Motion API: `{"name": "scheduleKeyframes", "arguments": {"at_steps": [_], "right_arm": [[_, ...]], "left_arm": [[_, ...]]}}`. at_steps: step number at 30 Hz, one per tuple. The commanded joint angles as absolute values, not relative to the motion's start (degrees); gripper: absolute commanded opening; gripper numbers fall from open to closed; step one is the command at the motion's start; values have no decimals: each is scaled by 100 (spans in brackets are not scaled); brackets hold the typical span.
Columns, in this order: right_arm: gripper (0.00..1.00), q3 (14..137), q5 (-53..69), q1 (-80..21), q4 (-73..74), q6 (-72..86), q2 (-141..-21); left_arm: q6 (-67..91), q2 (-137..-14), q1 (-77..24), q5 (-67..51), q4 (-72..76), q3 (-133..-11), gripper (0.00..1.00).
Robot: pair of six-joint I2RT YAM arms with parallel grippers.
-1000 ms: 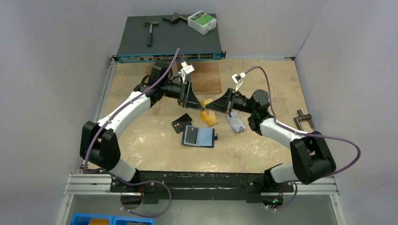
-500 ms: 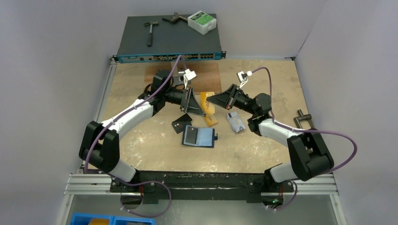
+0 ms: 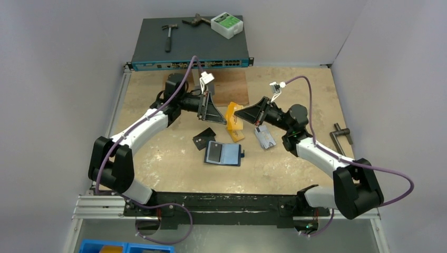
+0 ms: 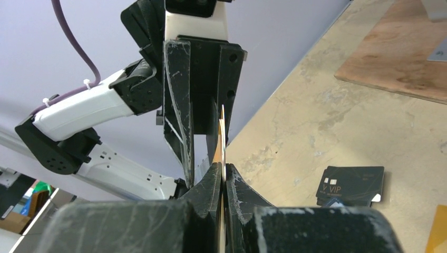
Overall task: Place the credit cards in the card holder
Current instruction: Pick up the credit card from the center of the board.
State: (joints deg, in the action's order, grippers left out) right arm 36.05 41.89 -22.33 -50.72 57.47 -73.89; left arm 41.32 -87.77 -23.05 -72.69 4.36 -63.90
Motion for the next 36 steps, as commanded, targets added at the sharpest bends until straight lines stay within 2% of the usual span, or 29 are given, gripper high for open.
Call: {"name": "scheduleKeyframes", "arguments": {"at_steps": [1,4,11,14,24,36], "right_arm": [[0,3509,4184,-2248,-4596,5289,-7347],[0,3507,4223,-2247,-4621,5347,-7348],[0,3537,4457,-2194,-4917,5625,-7488],[0,3572,4689,-2159,-4829,5642,-7590],[0,3304,5061,-2127,-3867,5239,-7463],[4,3392,5616,-1995,-2640,4659,-7486]], "left_arm": [[4208,-8603,-2205,-7587,624,-6821,23],[3782,-8618,-2193,-7501,196,-6907,19],[2072,-8790,-2206,-7031,-1708,-7315,0],[1776,-8836,-2154,-6829,-1988,-7378,0],[2296,-9061,-1898,-6499,-1286,-7515,0],[1922,-9772,-1902,-5928,-1257,-7994,0]]}}
